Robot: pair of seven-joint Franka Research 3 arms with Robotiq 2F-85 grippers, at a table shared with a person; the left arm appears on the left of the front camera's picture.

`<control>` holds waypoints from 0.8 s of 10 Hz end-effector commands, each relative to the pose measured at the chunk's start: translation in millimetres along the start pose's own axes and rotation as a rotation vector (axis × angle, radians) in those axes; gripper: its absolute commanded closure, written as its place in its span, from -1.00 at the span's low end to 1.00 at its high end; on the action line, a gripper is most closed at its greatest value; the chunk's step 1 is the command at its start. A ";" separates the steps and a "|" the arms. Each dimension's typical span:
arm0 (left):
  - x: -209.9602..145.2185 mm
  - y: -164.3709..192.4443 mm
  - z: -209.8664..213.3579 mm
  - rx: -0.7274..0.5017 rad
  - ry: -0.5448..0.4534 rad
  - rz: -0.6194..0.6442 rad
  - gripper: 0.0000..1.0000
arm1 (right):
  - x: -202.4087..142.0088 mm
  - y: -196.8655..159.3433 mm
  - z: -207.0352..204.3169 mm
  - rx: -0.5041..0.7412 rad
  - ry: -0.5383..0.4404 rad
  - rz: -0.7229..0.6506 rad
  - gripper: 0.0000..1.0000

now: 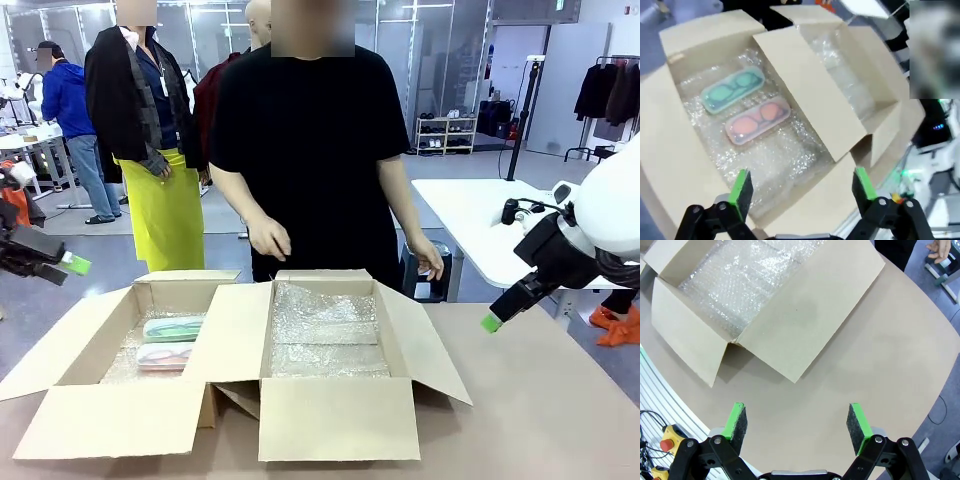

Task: Pack the glasses set securely to prepare it for shipping.
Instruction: Position the Package Box on the left side of the table.

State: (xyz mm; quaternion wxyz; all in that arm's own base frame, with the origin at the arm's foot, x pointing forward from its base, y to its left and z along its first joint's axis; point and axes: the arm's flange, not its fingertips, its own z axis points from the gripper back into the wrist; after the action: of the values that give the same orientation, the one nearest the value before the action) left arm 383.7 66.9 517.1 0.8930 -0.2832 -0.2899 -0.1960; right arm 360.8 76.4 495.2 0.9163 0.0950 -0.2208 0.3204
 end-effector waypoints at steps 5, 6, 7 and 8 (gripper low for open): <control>-26.1 -72.4 -34.1 0.209 0.199 -0.246 -1.00 | 0.1 1.5 1.3 -0.009 -0.002 0.001 -1.00; -16.1 -70.2 -33.3 0.172 0.209 -0.237 -1.00 | 0.1 1.5 1.3 -0.009 -0.002 0.001 -1.00; -16.1 -70.2 -33.3 0.172 0.209 -0.237 -1.00 | 0.1 1.5 1.3 -0.009 -0.002 0.001 -1.00; -16.1 -70.2 -33.3 0.172 0.209 -0.237 -1.00 | 0.1 1.5 1.3 -0.009 -0.002 0.001 -1.00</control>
State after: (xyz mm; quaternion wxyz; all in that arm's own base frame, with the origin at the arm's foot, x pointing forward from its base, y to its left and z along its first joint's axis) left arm 345.6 -3.7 509.1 0.9065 -0.1521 -0.2392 -0.3129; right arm 360.8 76.4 495.3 0.9162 0.0950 -0.2209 0.3204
